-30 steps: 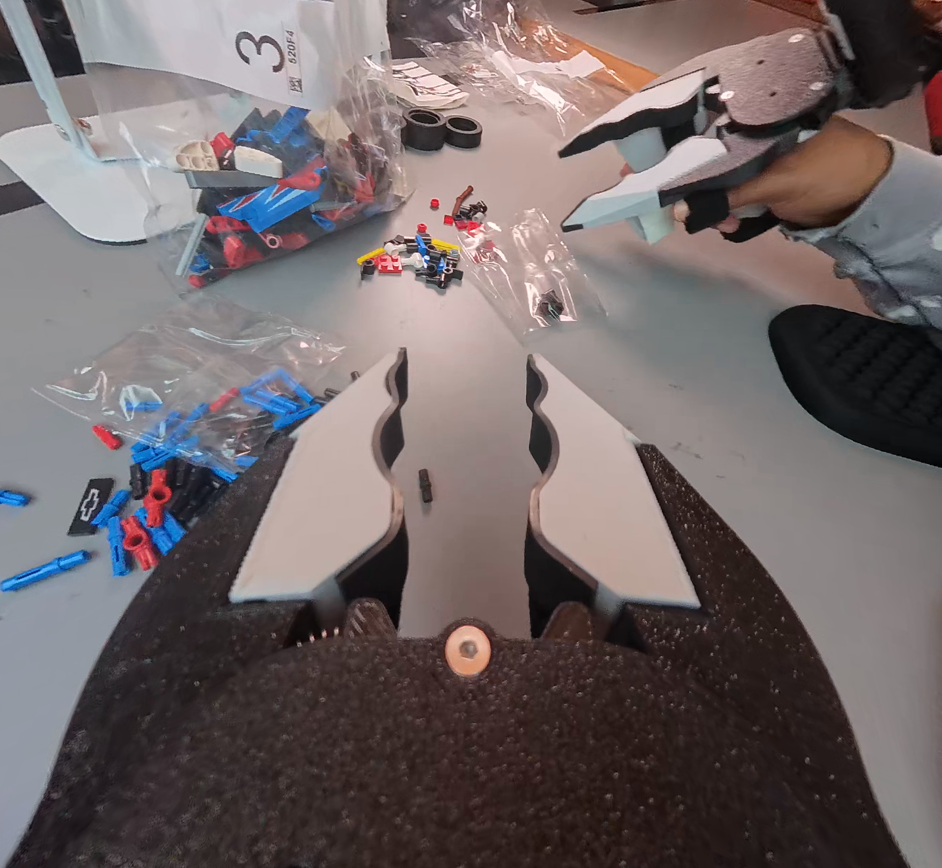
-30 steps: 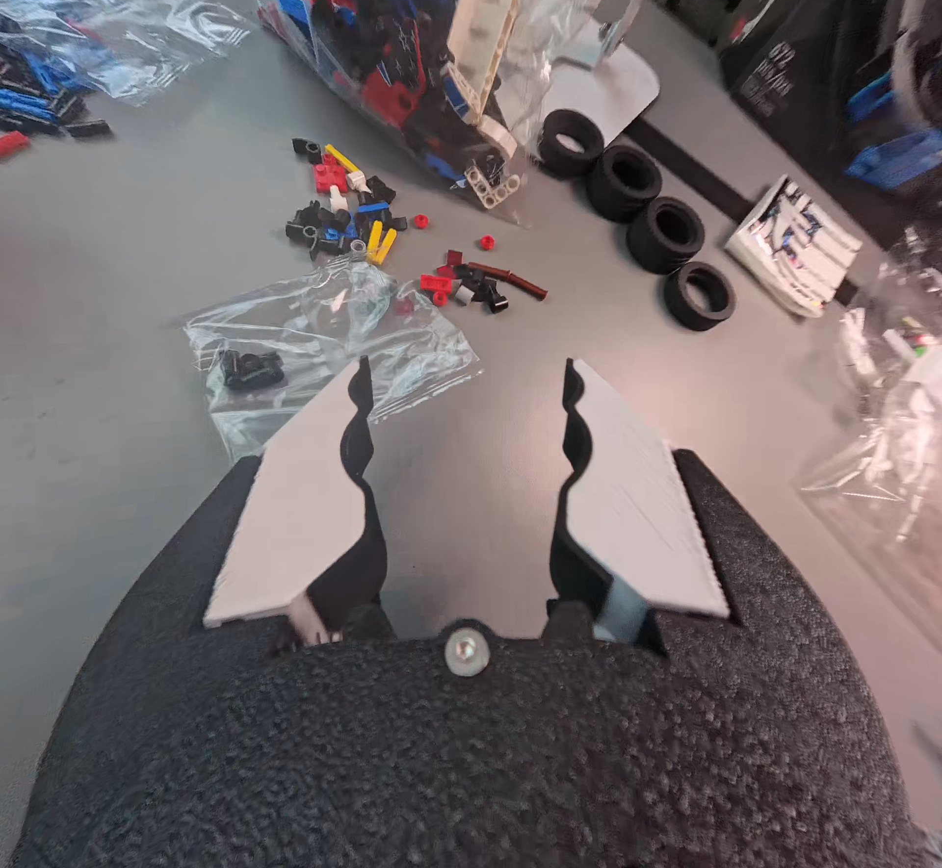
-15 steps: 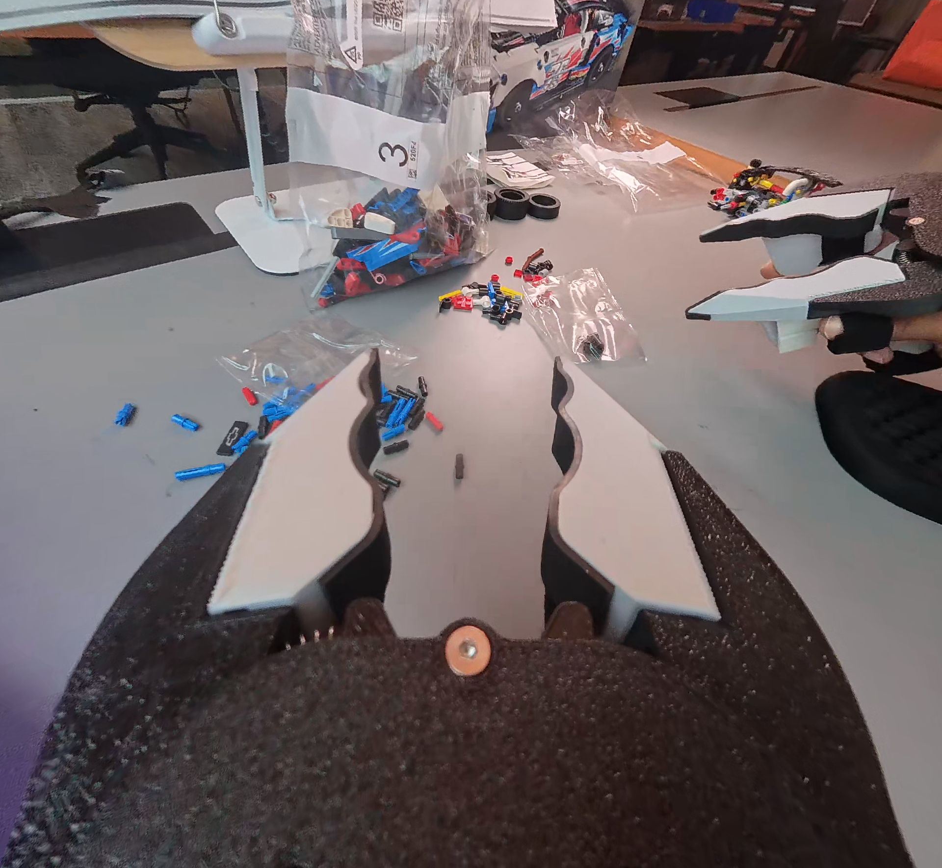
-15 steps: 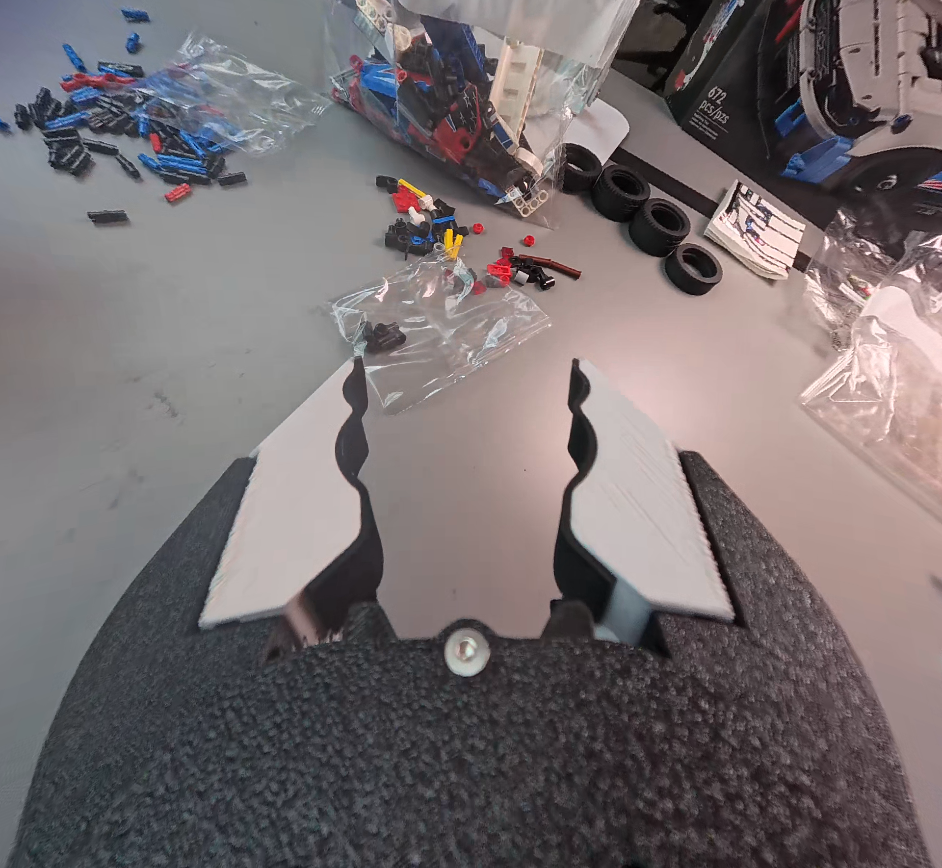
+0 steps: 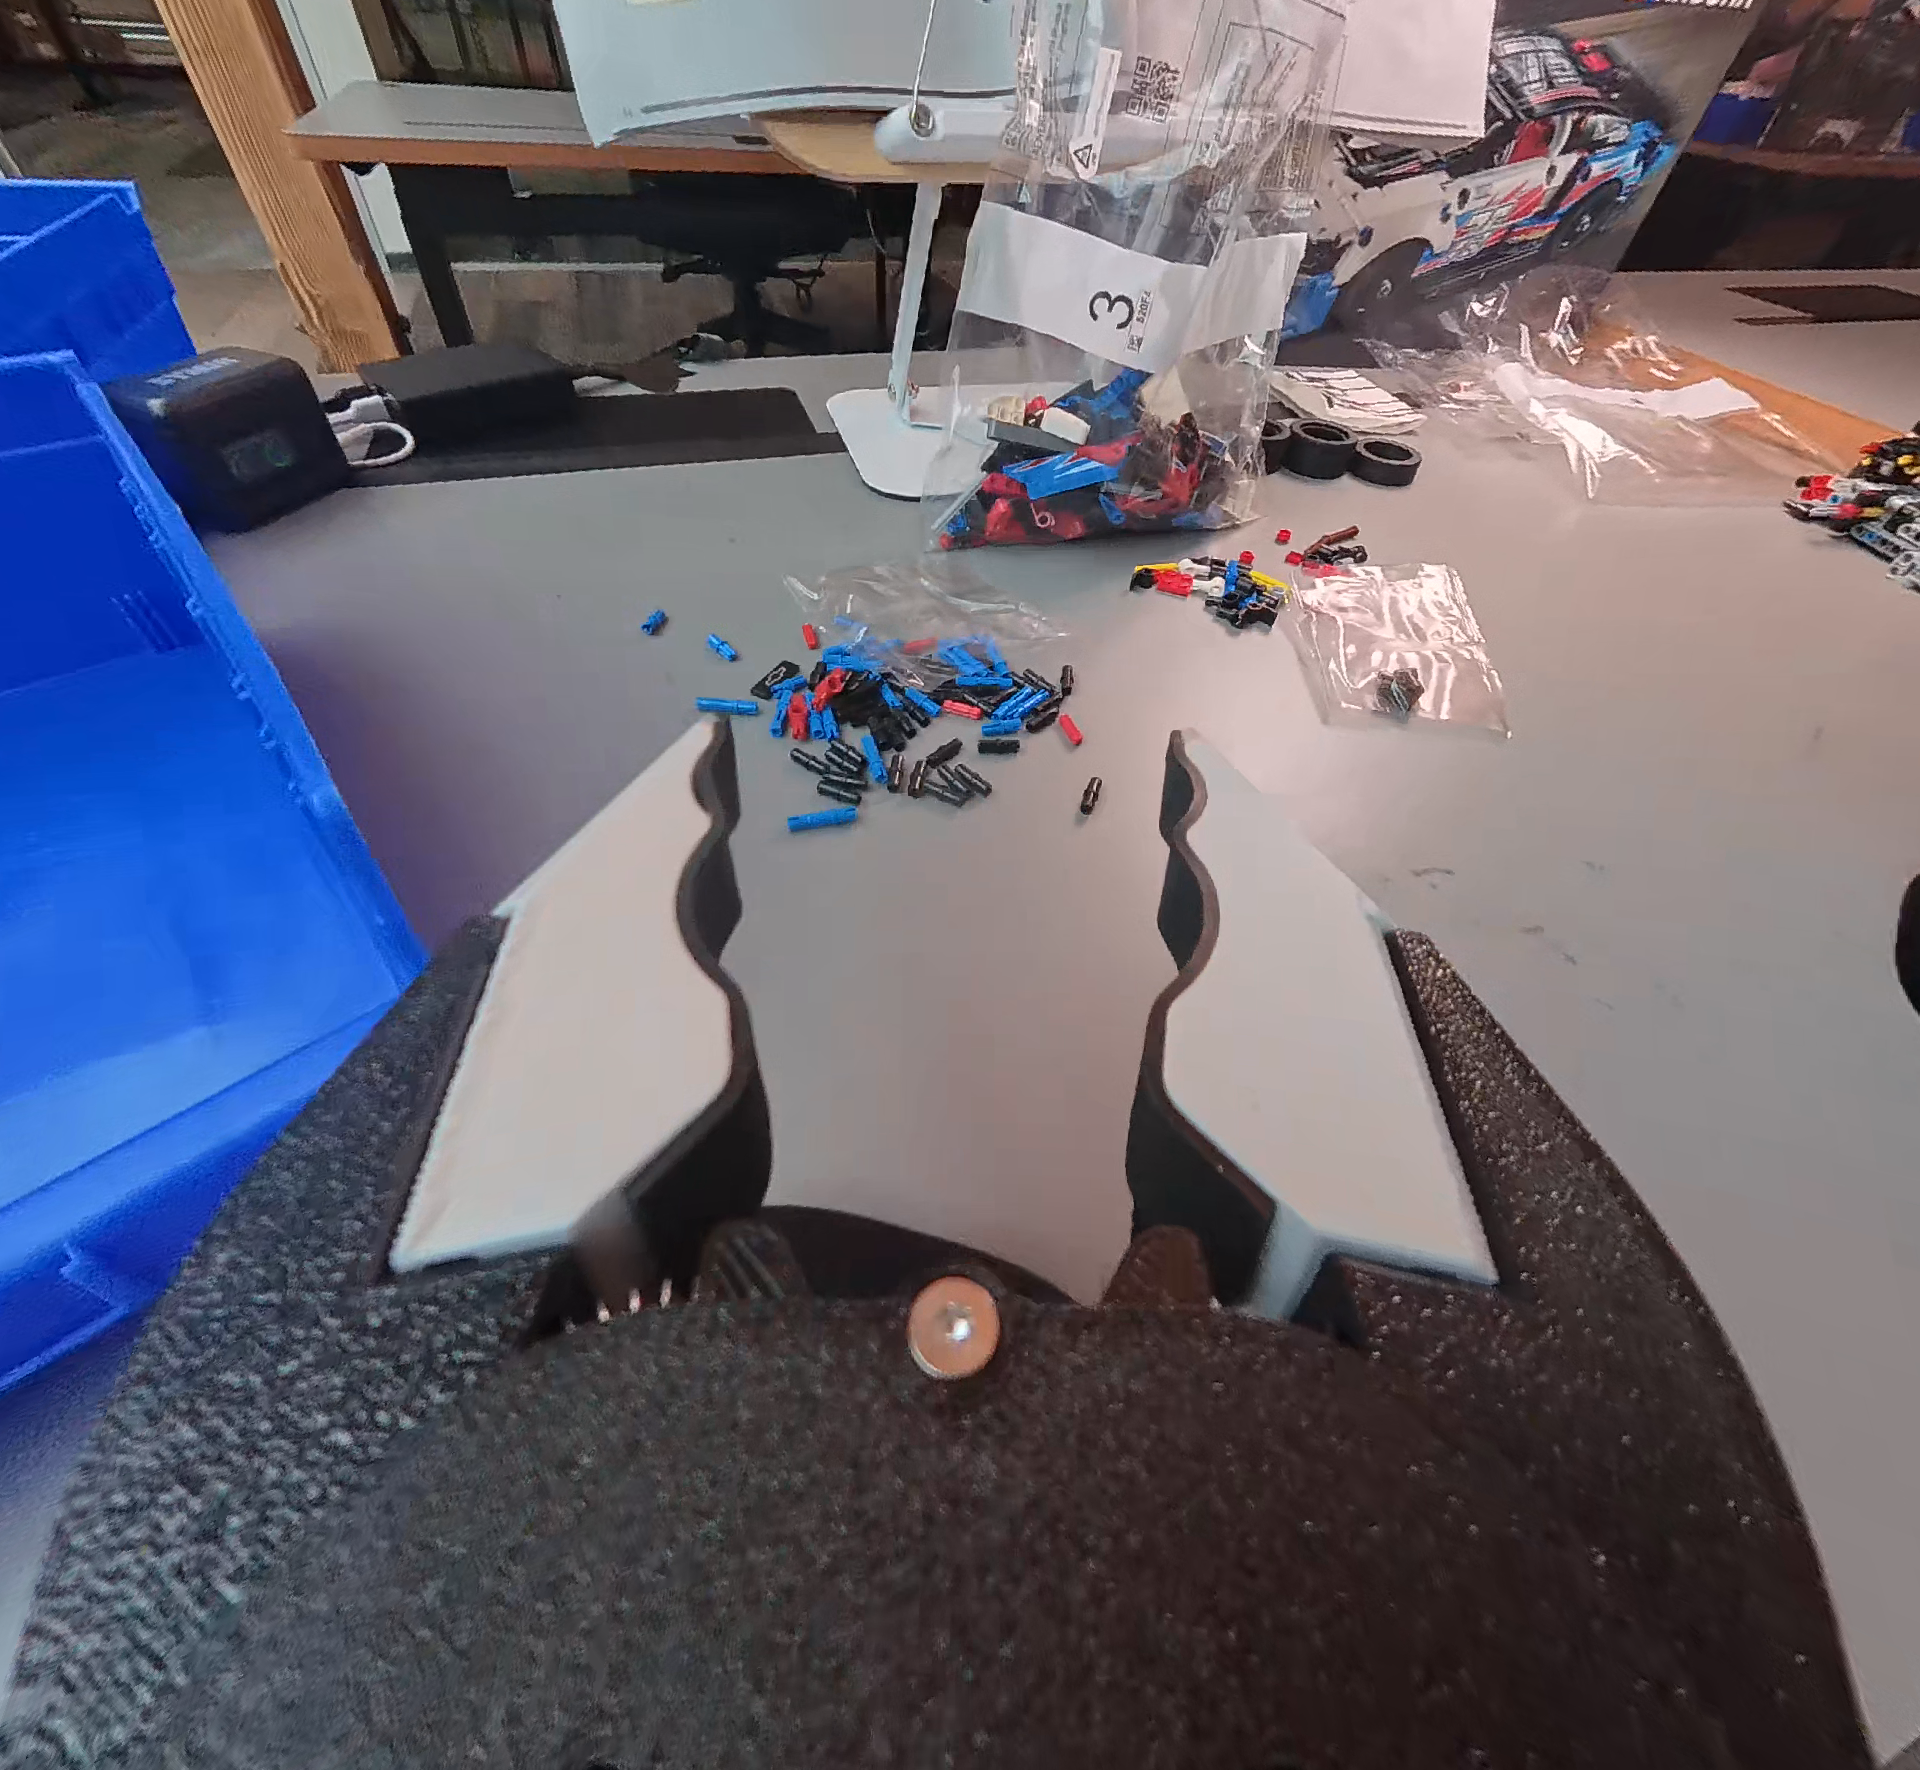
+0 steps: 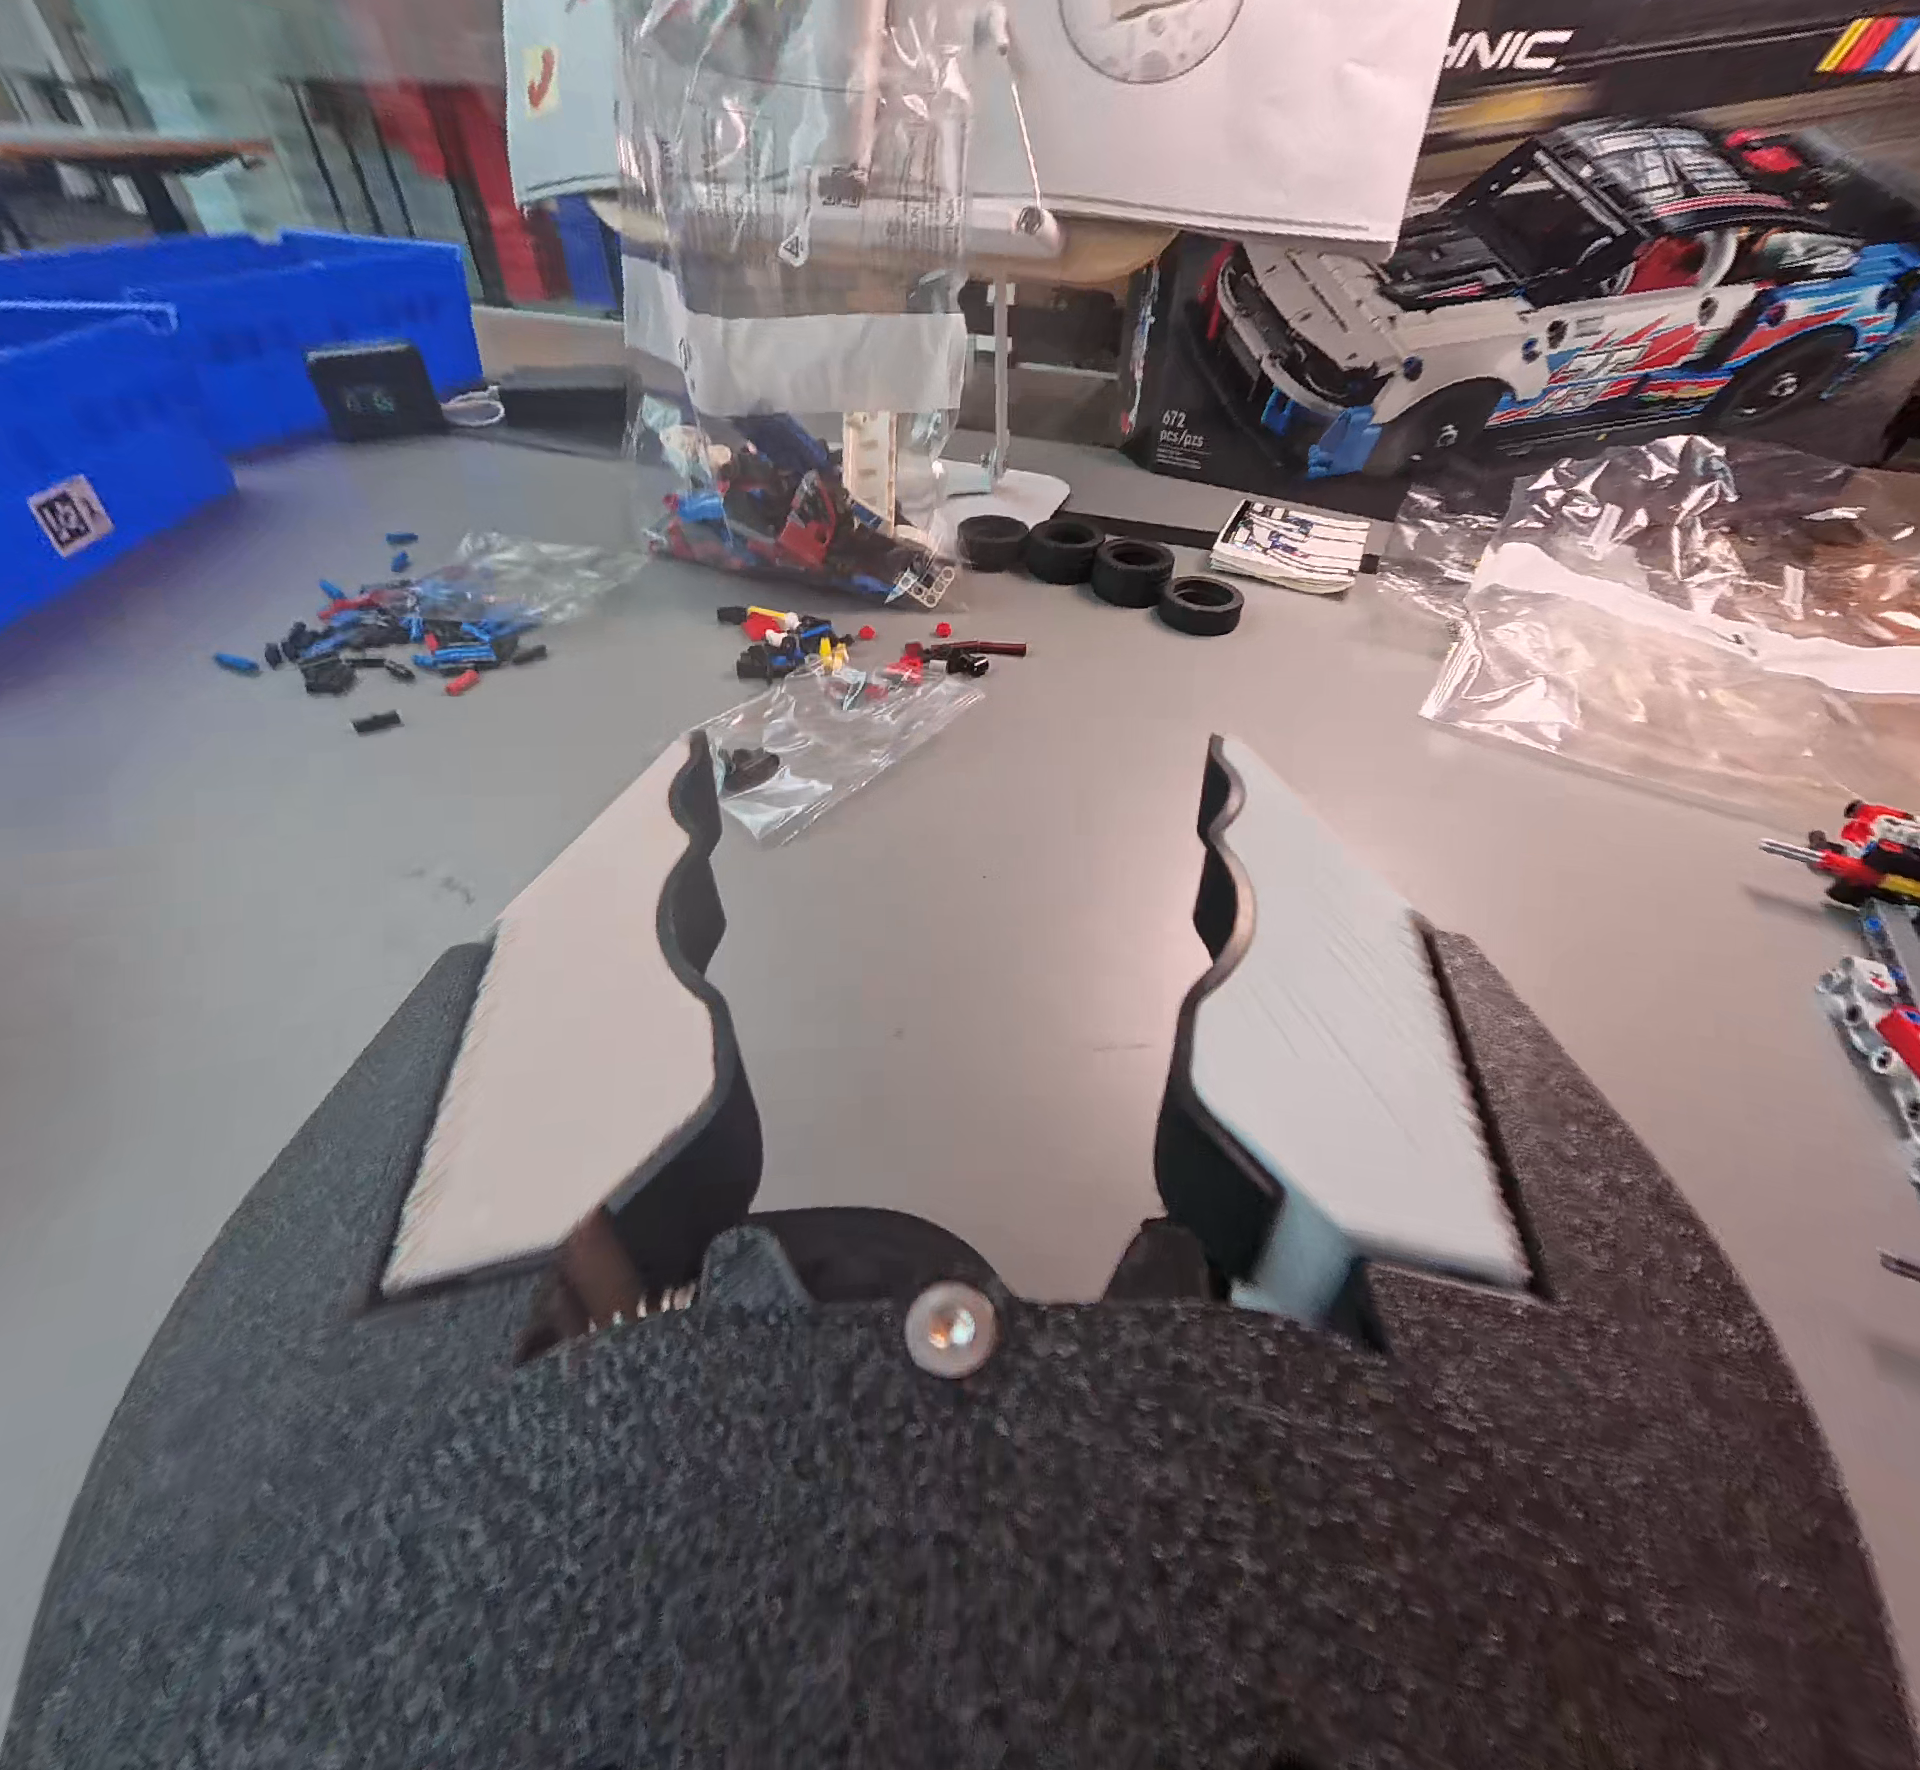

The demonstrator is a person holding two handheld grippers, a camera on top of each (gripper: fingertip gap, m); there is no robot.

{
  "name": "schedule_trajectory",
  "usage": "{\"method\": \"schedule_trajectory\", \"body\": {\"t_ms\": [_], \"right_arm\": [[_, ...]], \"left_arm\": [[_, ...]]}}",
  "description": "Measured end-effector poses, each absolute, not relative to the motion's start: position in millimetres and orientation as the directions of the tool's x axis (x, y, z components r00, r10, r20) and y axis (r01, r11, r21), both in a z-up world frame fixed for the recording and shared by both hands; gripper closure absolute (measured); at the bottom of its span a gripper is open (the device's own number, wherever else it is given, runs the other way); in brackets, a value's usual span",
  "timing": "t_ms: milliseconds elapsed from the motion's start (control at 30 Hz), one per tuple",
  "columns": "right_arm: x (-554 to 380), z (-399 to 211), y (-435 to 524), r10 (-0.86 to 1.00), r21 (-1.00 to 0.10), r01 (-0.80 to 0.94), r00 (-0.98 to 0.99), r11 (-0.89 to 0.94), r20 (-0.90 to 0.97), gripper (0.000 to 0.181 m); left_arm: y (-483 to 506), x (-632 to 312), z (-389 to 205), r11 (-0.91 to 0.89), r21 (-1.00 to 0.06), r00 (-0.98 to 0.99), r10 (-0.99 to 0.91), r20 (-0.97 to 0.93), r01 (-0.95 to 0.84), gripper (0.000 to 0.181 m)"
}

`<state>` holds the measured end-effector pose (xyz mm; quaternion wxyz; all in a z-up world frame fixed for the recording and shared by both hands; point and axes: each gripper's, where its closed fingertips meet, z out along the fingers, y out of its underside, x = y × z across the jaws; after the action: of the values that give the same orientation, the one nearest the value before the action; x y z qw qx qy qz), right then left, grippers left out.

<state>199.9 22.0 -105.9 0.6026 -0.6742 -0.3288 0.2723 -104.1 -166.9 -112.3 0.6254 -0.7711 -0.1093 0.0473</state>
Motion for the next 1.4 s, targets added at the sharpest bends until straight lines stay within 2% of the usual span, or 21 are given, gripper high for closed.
{"method": "schedule_trajectory", "body": {"t_ms": [200, 267, 333, 433, 700, 1267, 1400], "right_arm": [[189, -124, 25, 0.766, -0.970, 0.233, 0.635, -0.071, 0.097, 0.087], [186, -128, 25, 0.773, -0.964, 0.253, 0.627, -0.082, 0.099, 0.088], [184, -132, 26, 0.780, -0.961, 0.257, 0.620, -0.100, 0.085, 0.087], [187, -127, 25, 0.777, -0.971, 0.225, 0.625, -0.086, 0.076, 0.089], [188, -121, 21, 0.770, -0.977, 0.210, 0.628, -0.033, 0.109, 0.091], [191, -114, 17, 0.761, -0.982, 0.190, 0.635, 0.012, 0.133, 0.094], [181, -107, 3, 0.792, -0.975, 0.215, 0.586, 0.050, 0.170, 0.100]], "left_arm": [[-181, -101, -122, -0.358, -0.932, 0.965, 0.258, -0.041, 0.056, 0.089], [-185, -104, -118, -0.347, -0.938, 0.967, 0.245, -0.068, 0.022, 0.089], [-182, -112, -124, -0.300, -0.953, 0.973, 0.231, -0.020, 0.051, 0.093], [-175, -116, -145, -0.338, -0.936, 0.973, 0.228, 0.023, 0.101, 0.097], [-172, -112, -144, -0.351, -0.936, 0.964, 0.243, -0.104, -0.012, 0.094], [-172, -113, -144, -0.342, -0.940, 0.965, 0.250, -0.077, 0.013, 0.093], [-165, -109, -130, -0.302, -0.953, 0.964, 0.251, -0.094, -0.014, 0.101]]}}
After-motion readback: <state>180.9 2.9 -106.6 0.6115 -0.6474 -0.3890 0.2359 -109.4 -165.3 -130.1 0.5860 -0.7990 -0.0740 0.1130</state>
